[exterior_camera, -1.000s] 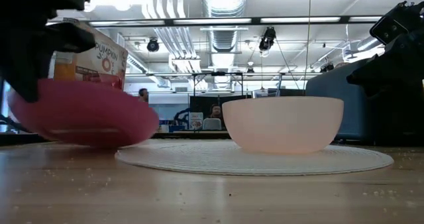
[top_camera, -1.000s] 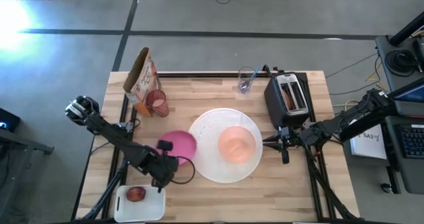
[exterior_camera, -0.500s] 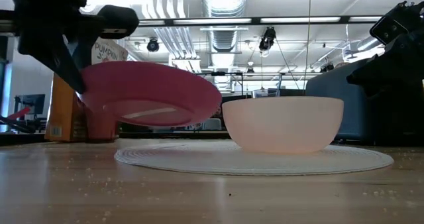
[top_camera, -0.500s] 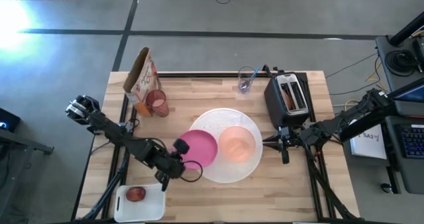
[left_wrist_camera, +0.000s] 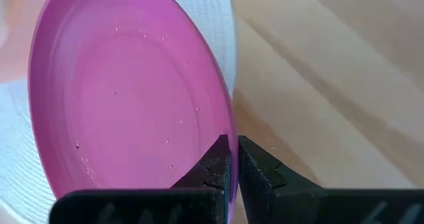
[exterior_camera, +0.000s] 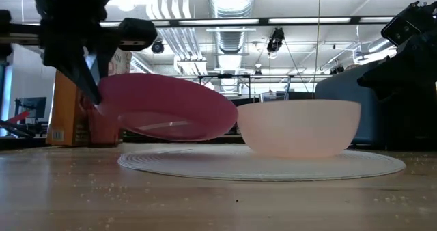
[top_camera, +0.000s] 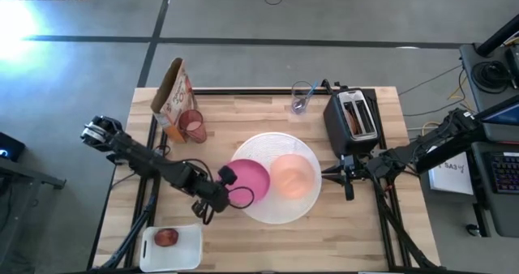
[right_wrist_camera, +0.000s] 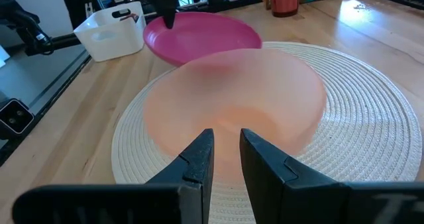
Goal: Arrange a breakfast setting
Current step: Put the pink plate on the white table mat
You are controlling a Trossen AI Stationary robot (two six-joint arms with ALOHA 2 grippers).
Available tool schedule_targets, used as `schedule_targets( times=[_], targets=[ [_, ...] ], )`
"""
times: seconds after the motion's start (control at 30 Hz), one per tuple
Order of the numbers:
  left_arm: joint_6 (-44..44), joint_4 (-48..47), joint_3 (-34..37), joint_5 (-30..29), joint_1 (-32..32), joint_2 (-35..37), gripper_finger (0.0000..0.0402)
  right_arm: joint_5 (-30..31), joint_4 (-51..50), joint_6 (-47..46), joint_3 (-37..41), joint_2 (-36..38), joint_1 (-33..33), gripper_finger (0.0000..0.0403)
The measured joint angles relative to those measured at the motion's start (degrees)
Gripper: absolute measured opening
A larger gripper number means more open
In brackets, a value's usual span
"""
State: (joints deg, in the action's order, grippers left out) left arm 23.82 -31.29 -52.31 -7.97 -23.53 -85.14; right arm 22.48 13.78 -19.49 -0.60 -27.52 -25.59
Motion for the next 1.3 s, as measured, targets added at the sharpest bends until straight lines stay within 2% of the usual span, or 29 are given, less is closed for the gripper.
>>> schedule_targets(
  times=[0.3,0.67,1.0,1.3],
  targets=[
    [2.69,3.38,0.01,0.00,3.13,0.00,0.0003,0.00,0.00,0.00,0.00,0.00,-0.01,0.0063],
    [-3.26,3.30,1.70,4.45,3.30,0.02,0.0003,0.00,0.00,0.00,0.01,-0.01,-0.02,0.0063],
    [-6.15,12.43,6.63,4.05,3.30,0.07,0.0004,0.00,-0.01,0.00,0.00,-0.01,0.00,0.0063],
    [-11.64,17.72,8.37,4.08,3.50,0.07,0.0037,0.00,0.00,0.00,0.00,0.00,-0.01,0.0063]
  ],
)
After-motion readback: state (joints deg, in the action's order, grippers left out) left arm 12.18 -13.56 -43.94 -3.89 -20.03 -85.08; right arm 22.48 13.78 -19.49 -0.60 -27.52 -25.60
